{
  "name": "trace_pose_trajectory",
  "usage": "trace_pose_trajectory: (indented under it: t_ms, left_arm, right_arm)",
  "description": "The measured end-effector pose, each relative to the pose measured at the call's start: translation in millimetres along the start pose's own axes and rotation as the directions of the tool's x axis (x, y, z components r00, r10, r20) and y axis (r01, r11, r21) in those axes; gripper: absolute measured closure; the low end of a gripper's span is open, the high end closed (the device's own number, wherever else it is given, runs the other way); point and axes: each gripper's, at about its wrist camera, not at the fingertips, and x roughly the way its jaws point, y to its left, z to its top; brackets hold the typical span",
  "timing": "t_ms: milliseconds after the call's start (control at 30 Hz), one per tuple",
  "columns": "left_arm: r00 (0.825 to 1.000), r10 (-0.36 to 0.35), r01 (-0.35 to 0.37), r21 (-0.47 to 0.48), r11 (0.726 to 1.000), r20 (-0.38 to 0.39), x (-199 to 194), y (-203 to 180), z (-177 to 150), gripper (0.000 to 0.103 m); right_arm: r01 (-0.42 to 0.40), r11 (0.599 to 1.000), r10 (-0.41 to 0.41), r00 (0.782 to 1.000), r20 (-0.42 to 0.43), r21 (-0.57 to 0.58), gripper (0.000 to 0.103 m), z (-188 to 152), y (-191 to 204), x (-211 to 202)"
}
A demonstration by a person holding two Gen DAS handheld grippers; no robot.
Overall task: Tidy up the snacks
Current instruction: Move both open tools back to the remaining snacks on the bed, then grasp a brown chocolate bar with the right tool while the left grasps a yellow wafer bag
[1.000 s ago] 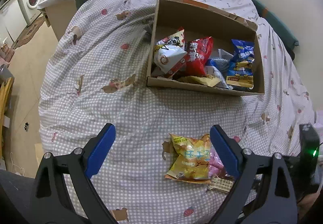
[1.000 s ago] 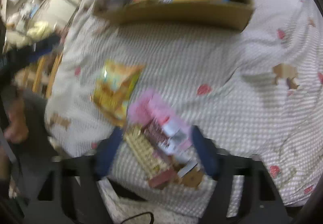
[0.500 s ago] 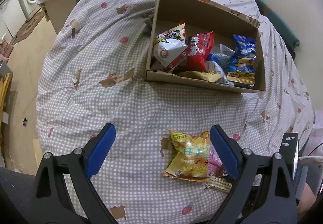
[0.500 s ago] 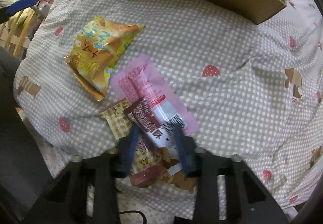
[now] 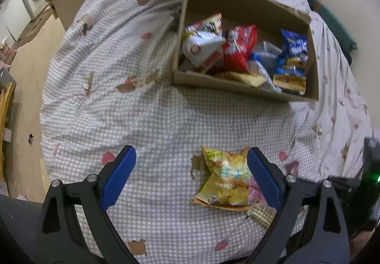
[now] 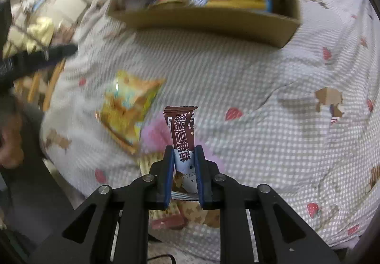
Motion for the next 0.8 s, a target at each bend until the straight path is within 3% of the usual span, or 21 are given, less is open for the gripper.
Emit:
trace_pose_trajectory:
  t_ms: [200,367,600,667,800]
  left_arm:
    - [0.994,0.005,0.005,0.090,0.996,-0.110,30,-27,-16,0.010]
    - [0.981,0.011,0.011,0.109,0.994,-0.196,58,-43,-28,0.010]
    - [0.975,0.075,-0.040,0.166,0.985,-0.209,79,-58,-34,0.011]
    - [0.971,0.071,-0.034,0.161,0.986,-0.229,84,-58,-36,0.016]
    - [0.964,0.032,0.005,0.139,0.990,-0.262,90,-56,-39,0.053]
  right_arm:
    - [-0.013,0.997,0.005,0.995,0.100,0.075,0.085,11,-12,-17]
    - [-0.032,0.993,0.016,0.990,0.143,0.112,0.085,10,-18,-26]
    - [-0.060,0.989,0.041,0.989,0.142,0.133,0.085,9,-27,-31]
    - [-0.064,0.990,0.046,0.989,0.140,0.127,0.085,9,-26,-30]
    - [-0.072,0.991,0.055,0.988,0.142,0.115,0.085,11,-21,-28]
